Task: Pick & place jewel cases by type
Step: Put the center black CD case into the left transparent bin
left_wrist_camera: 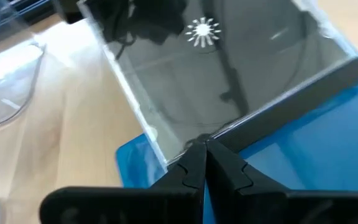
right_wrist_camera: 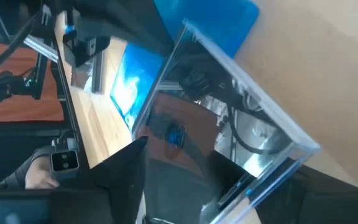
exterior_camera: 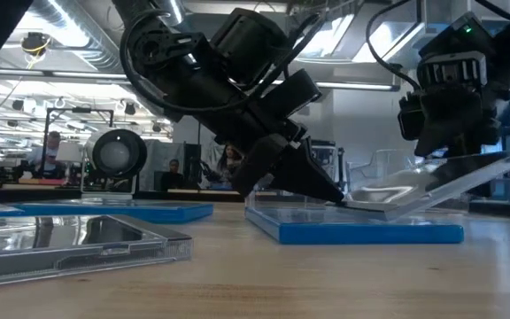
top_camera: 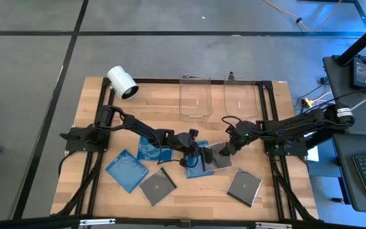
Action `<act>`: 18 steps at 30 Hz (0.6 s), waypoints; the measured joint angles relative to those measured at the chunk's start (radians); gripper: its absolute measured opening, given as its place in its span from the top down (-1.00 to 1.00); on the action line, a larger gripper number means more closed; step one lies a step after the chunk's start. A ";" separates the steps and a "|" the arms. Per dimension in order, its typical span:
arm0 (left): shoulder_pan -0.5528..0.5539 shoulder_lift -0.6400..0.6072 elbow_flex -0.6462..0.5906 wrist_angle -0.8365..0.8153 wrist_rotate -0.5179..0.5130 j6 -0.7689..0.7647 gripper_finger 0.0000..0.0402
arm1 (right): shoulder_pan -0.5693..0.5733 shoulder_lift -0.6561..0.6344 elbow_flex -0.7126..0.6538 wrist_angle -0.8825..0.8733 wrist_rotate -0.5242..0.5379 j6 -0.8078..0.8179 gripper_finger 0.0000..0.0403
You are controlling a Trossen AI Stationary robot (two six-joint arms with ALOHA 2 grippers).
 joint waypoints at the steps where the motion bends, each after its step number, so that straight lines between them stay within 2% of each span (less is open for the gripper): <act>1: 0.000 0.000 0.000 0.000 -0.003 0.000 0.95 | 0.000 0.000 0.000 0.000 -0.006 0.004 -0.14; 11: 0.000 0.000 0.000 0.001 -0.007 0.004 0.99 | 0.000 0.000 0.000 0.001 -0.010 0.034 0.40; 18: -0.001 0.001 -0.002 0.016 -0.124 0.093 0.94 | 0.000 0.000 0.000 0.005 -0.016 0.105 0.57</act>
